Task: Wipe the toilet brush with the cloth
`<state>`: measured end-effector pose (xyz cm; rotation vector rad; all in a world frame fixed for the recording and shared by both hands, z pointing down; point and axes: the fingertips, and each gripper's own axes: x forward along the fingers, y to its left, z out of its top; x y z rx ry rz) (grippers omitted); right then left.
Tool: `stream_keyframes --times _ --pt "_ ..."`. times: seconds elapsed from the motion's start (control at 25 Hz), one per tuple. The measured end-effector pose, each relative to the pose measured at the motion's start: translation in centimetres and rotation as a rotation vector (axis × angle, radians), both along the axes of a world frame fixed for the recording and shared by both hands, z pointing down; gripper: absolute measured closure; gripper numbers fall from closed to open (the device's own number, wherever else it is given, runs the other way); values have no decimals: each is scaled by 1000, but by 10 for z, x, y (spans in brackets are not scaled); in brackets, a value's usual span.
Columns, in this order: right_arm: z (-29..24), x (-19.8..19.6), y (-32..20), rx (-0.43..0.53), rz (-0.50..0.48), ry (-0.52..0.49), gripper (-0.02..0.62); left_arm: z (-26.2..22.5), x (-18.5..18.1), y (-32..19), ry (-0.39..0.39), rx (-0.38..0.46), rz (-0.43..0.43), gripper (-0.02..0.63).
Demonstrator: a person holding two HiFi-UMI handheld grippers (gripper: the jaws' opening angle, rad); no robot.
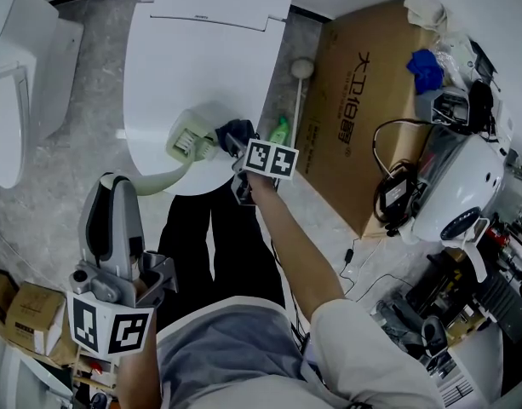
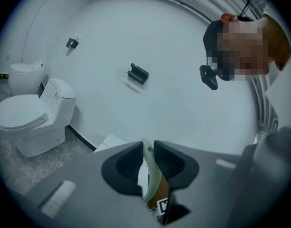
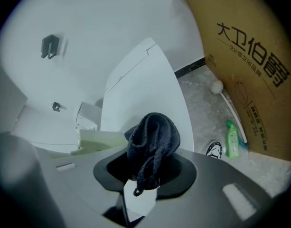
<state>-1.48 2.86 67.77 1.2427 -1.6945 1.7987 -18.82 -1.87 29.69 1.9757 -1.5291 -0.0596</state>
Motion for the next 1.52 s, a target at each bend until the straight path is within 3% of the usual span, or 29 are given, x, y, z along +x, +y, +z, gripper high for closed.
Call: stream_keyframes --times 0.72,0.88,1.12,1.52 --pt "0 3 20 -11 11 38 486 0 0 -1 -5 7 -5 606" --pt "-1 1 25 -4 -43 58 486 -1 1 -1 -4 6 -5 606" --pt "-2 -27 47 -2 -197 57 486 -1 0 -1 -4 8 -5 606" --pt "0 -34 58 3 -105 31 488 0 0 -1 -2 12 -6 606"
